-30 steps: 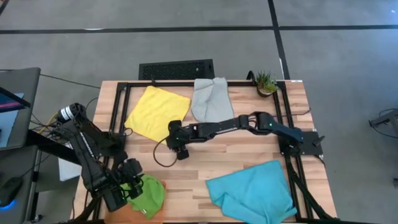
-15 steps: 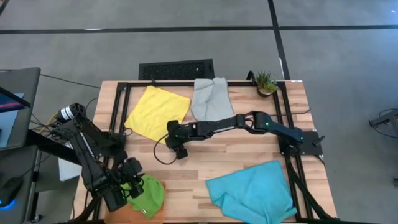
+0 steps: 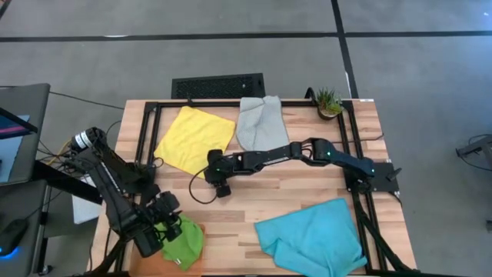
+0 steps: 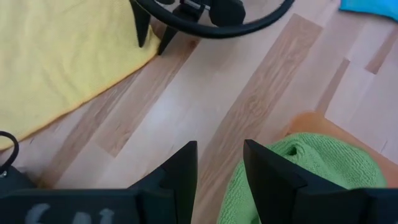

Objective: Fold microfiber towels
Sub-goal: Fold the yellow towel

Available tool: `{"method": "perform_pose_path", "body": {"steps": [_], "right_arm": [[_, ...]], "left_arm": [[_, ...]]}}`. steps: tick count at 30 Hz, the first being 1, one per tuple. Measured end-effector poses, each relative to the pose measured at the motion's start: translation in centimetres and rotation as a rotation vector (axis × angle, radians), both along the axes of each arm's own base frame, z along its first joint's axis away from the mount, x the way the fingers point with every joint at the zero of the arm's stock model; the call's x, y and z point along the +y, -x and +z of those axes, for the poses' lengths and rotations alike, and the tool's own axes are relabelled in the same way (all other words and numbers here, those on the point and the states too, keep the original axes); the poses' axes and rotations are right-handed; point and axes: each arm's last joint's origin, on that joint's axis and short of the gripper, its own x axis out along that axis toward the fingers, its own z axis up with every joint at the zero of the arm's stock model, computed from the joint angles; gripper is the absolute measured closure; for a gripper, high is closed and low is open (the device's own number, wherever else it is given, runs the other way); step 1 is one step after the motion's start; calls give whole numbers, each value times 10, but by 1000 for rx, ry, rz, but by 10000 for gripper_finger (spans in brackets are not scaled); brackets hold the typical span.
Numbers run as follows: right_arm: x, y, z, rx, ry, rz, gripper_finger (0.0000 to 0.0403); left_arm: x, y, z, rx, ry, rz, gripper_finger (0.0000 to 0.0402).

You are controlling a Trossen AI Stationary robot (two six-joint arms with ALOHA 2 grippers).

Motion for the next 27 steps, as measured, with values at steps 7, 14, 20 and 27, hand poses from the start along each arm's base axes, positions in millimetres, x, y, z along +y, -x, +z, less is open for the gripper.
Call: {"method": "perform_pose_path", "body": {"steps": [7, 14, 20, 27], "right_arm": [[-1, 2, -2, 21, -29, -34, 356], [-2, 5, 1, 55, -13, -46, 386], [5, 13, 16, 106, 4, -38, 396], [20, 27, 33, 204, 27, -48, 394]], "left_arm": [[0, 0, 0, 4, 8, 2, 278], [0, 0, 0, 7, 13, 1, 278], [0, 0, 0, 9, 15, 2, 278], [0, 0, -1, 13, 3, 2, 278]]}}
